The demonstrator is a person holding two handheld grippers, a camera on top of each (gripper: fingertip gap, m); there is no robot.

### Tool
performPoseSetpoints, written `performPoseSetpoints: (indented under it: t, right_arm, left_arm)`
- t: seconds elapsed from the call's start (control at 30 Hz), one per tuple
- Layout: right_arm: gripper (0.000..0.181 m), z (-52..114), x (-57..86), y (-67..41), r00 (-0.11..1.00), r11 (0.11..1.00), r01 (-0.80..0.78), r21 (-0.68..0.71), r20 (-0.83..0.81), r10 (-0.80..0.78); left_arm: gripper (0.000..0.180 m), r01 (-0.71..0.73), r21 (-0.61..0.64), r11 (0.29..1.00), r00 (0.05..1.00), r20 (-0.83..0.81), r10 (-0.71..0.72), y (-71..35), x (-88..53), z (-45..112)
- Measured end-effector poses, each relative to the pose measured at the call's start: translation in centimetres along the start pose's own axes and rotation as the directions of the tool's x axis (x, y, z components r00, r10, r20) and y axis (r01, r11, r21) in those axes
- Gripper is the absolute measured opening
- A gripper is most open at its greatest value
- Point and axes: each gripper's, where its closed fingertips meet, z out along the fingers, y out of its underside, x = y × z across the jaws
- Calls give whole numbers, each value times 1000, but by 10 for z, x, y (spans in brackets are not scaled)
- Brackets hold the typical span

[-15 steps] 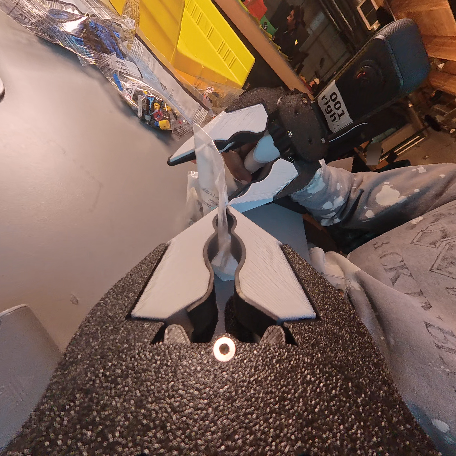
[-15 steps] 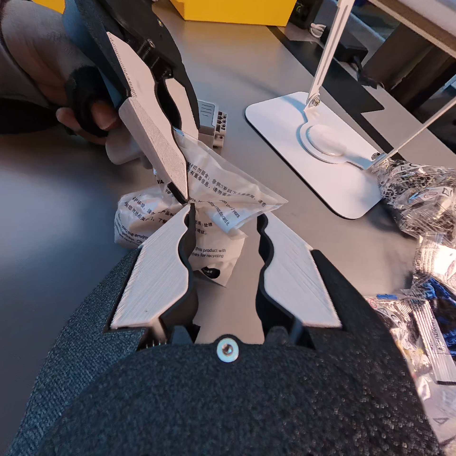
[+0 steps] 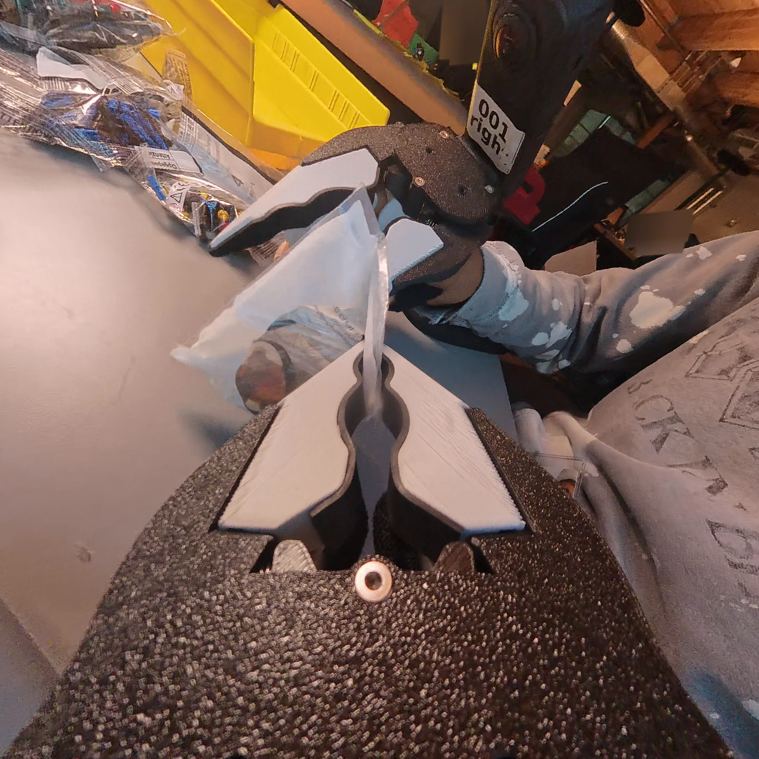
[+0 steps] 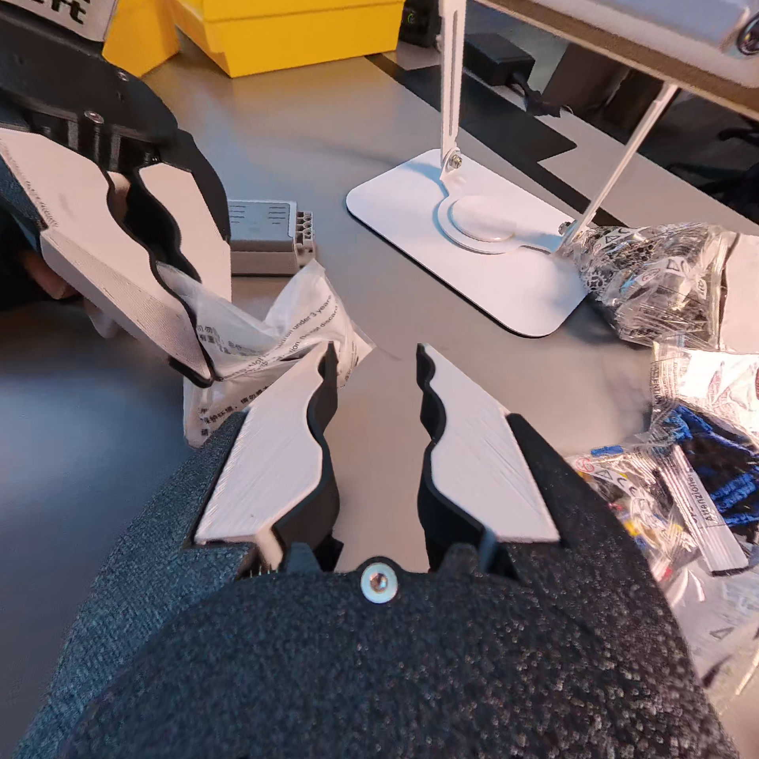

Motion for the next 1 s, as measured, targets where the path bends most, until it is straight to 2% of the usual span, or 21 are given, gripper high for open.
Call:
performPoseSetpoints:
  t: [0.17, 0.3, 0.4, 0.5, 0.57, 0.7, 0.73, 0.87, 0.93, 1.0]
  right_arm:
    - [29, 3, 5, 2, 1000, 1000, 5, -4, -1, -5]
    - [10, 4, 4, 5, 1000, 1000, 24, -6, 12, -24]
    - [4, 4, 4, 12, 999, 1000, 5, -28, 44, -4]
    - [0, -3, 2, 3, 996, 997, 76, 10, 41, -76]
    - [0, -7, 8, 6, 996, 997, 75, -13, 52, -74]
    - [7, -29, 1, 1, 976, 996, 24, 83, 215, -42]
    - [14, -34, -3, 0, 968, 993, 32, 111, 245, -58]
    - [37, -39, -34, -10, 930, 969, 154, 196, 303, -209]
    - [56, -26, -51, -9, 915, 966, 200, 162, 322, -243]
    - [65, -11, -60, -5, 906, 967, 232, 103, 339, -253]
  left_arm:
    - [0, -48, -20, 999, 999, 11, 48, 2, 4, 4]
    - [0, -110, -46, 993, 994, 20, 111, 4, 9, 9]
    - [0, -150, -95, 984, 988, 11, 152, 13, 15, 14]
    - [0, -108, -93, 990, 994, -18, 107, 12, 12, 6]
    - [0, -66, -43, 997, 997, 34, 67, 5, -3, -3]
    - [0, 137, 108, 985, 987, 70, -145, -14, -34, -32]
    - [0, 159, 119, 980, 982, 87, -170, -14, -41, -37]
    - [0, 170, 122, 978, 979, 96, -182, -14, -46, -40]
    - [0, 169, 119, 978, 980, 84, -180, -14, -43, -37]
    - [0, 163, 117, 980, 982, 75, -172, -15, -40, -35]
